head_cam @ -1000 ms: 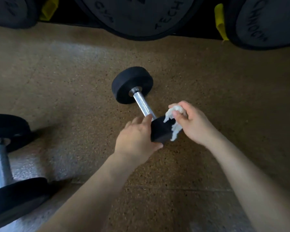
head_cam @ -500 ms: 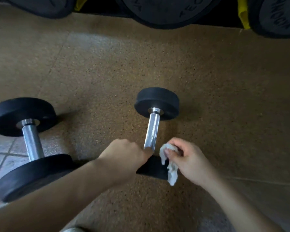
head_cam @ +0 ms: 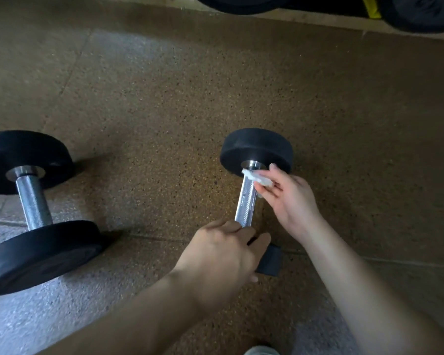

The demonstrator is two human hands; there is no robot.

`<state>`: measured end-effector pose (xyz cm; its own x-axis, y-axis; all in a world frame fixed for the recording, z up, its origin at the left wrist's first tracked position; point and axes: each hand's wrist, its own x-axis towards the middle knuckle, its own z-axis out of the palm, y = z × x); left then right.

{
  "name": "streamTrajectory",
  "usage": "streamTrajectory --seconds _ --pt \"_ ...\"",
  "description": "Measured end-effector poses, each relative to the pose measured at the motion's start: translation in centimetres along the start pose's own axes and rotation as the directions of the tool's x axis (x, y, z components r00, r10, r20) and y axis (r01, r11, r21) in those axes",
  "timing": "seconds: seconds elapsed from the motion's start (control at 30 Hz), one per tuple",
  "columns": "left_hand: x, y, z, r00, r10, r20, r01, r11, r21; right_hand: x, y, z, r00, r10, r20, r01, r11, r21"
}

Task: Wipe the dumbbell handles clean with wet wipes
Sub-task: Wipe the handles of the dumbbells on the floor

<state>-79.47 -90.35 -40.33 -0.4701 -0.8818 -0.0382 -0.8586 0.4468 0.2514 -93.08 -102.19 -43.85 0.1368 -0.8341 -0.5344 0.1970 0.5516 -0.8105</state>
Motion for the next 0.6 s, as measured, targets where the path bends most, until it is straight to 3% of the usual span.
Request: streamTrajectory --seconds 0.07,0.17,0.27,0.33,0.47,0.6 --pt "-0.5 -0.8 -0.1 0.996 -0.045 -0.075 0.029 0.979 -0.204 0.7 0.6 -0.1 0.998 -0.062 0.003 0.062 0.981 -0.184" --pt "-1.0 -1.9 -0.2 0.942 -0.314 -0.114 0.242 0.877 -0.415 1.4 1.8 0.1 0.983 -0.171 -0.069 0.126 0.895 -0.428" --pt "-1.3 -2.3 -0.1 0.816 -0.568 0.109 0.559 0.727 -0.399 1.7 2.2 0.2 0.974 -0.219 -0.061 0.160 0.853 -0.497" --pt "-1.6 -2.3 0.0 0.728 -0.629 0.272 0.675 0.588 -0.447 1.1 2.3 0.1 0.969 -0.242 -0.054 0.174 0.819 -0.547" --pt "-1.7 -2.1 0.5 0.707 -0.643 0.296 0.690 0.534 -0.488 -1.4 3.0 0.1 0.952 -0.275 0.133 0.284 0.632 -0.722" --pt "-1.4 -2.0 0.4 0.695 -0.658 0.289 0.699 0.525 -0.486 1.1 1.6 0.7 0.814 -0.528 0.240 0.469 0.356 -0.809"
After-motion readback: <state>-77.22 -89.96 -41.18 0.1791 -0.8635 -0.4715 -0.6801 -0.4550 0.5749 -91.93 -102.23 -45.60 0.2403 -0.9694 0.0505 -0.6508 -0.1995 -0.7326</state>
